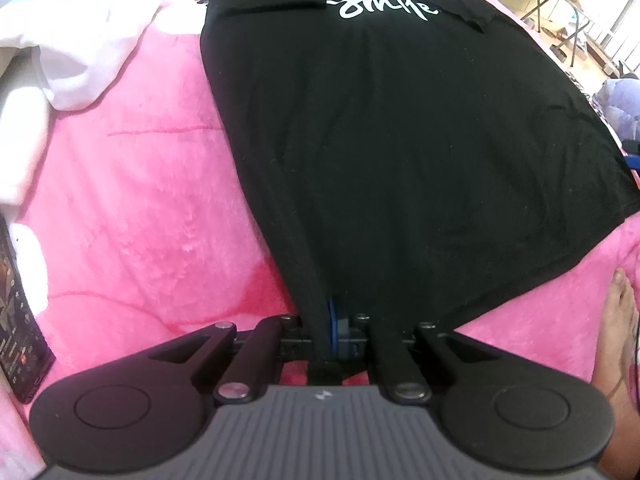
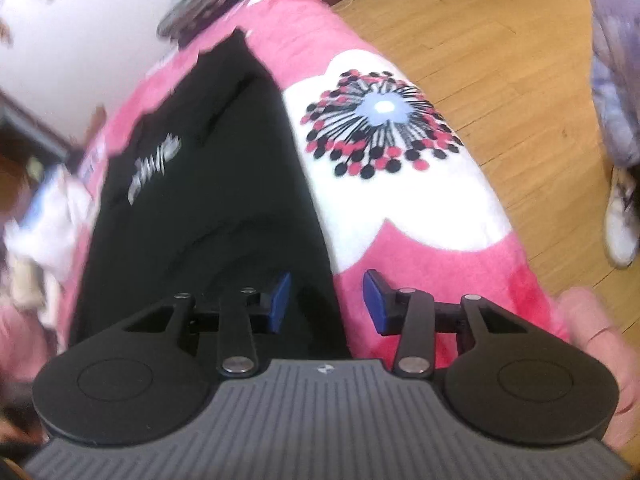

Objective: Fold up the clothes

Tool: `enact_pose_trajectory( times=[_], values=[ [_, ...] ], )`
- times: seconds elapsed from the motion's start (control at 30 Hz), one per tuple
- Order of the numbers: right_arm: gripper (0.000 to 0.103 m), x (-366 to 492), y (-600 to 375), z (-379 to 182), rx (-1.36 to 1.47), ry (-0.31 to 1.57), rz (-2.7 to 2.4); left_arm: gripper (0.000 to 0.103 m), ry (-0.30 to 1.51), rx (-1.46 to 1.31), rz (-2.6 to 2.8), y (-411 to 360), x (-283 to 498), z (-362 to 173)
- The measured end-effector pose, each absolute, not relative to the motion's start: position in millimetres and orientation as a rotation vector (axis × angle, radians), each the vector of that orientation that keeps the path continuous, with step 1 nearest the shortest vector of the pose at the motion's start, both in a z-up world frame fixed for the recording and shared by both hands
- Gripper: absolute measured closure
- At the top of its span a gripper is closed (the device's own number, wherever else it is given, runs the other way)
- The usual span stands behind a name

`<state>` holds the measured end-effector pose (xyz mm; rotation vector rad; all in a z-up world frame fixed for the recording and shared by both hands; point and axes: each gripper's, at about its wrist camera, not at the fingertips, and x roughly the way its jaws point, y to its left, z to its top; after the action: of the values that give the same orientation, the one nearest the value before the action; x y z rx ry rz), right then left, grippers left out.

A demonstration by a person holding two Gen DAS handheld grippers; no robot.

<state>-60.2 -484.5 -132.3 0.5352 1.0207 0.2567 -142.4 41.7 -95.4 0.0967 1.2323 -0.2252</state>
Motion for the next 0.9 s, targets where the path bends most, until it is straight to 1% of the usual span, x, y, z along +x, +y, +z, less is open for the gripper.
enact_pose_trajectory(
  times=[0.17, 0.23, 0.4, 0.67, 0.73, 0.8, 0.83, 0.87, 0.9],
  values=[
    [0.063, -58, -496, -141, 0.672, 1.028, 0.276, 0.098, 1.234, 0.095, -0.217, 42, -139, -95],
    [0.065, -61, -498, -146, 0.709, 1.037, 0.289, 0.098, 1.235, 0.090, -0.212, 44, -138, -94],
    [0.074, -74, -501, -150, 0.752, 1.059, 0.309, 0.098, 1.239, 0.087, -0.206, 45, -134, -94],
    [0.076, -88, -503, -154, 0.779, 1.114, 0.340, 0.098, 1.243, 0.092, -0.205, 48, -129, -93],
    [0.080, -92, -503, -155, 0.786, 1.128, 0.347, 0.098, 1.241, 0.097, -0.205, 49, -128, -92],
    [0.092, -92, -502, -156, 0.779, 1.134, 0.349, 0.098, 1.240, 0.100, -0.206, 50, -126, -91],
    [0.094, -92, -500, -156, 0.771, 1.134, 0.348, 0.098, 1.242, 0.099, -0.206, 51, -126, -91],
    [0.098, -91, -499, -156, 0.764, 1.135, 0.347, 0.098, 1.243, 0.098, -0.206, 52, -125, -91],
    [0.099, -91, -497, -155, 0.751, 1.134, 0.347, 0.098, 1.246, 0.095, -0.206, 54, -124, -91]
  ],
)
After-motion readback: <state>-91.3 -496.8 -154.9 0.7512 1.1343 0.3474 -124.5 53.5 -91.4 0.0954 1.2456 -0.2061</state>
